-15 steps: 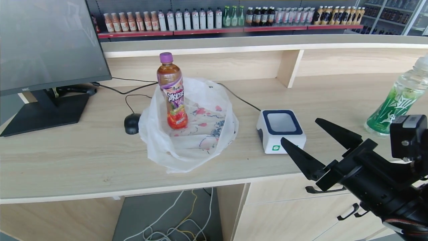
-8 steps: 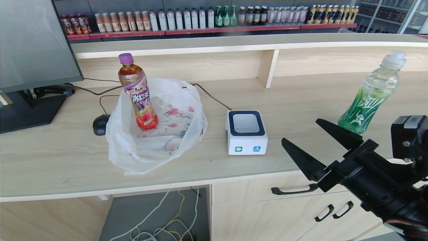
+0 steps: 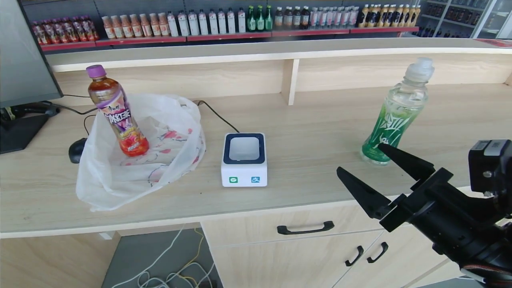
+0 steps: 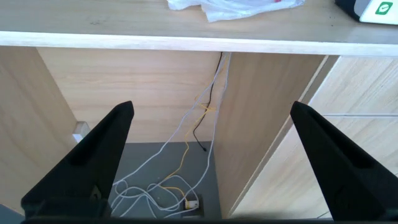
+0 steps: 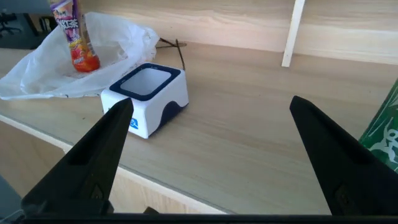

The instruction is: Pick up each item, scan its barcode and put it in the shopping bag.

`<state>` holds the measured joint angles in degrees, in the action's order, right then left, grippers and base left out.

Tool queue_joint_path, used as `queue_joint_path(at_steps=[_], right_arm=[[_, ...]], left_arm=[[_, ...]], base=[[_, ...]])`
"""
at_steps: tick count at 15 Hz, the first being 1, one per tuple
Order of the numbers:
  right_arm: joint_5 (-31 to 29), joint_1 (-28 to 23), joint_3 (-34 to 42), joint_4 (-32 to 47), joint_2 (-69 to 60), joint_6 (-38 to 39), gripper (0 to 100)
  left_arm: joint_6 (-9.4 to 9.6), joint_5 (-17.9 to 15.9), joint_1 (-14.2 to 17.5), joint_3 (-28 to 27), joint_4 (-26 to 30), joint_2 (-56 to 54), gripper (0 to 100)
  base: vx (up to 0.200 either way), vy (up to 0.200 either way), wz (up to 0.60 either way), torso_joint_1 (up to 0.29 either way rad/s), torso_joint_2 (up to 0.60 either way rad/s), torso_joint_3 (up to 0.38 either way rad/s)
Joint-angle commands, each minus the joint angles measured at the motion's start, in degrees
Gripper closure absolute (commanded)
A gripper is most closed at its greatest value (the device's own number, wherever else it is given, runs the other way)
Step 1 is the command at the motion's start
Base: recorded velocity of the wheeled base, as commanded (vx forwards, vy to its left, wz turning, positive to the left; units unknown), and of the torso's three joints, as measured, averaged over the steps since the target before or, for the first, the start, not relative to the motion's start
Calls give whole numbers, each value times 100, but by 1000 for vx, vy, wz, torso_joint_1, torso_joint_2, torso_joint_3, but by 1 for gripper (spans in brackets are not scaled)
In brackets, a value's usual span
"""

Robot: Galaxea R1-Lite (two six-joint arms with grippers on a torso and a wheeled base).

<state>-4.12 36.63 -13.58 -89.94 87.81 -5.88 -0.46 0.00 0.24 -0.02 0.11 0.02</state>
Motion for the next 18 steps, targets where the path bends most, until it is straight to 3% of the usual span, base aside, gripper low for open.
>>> queue_joint_path(at_steps=[1,4,8,12,18], right_arm=[[-1,2,5,-6,17,-1,0],[-1,-7,22,-6,17,-1,0],[-1,-104,145,-6,-45,-1,0],[-1,-543,251,-6,8,-1,0],[-10,-877,-312,-6,474,-1,0]], left_arm=[[-6,0,2,2,-2,6,0],[2,0,2,2,-2,-2,0],[38,0,-7,2,-2,-2,0],[38,0,-7,2,-2,-2,0],[38,0,-7,2,-2,-2,0]], base=[[0,-200,0,7,7,-2],[0,-200,0,2,4,2],[0,0,0,0,0,0],[0,0,0,0,0,0],[0,0,0,0,0,0]])
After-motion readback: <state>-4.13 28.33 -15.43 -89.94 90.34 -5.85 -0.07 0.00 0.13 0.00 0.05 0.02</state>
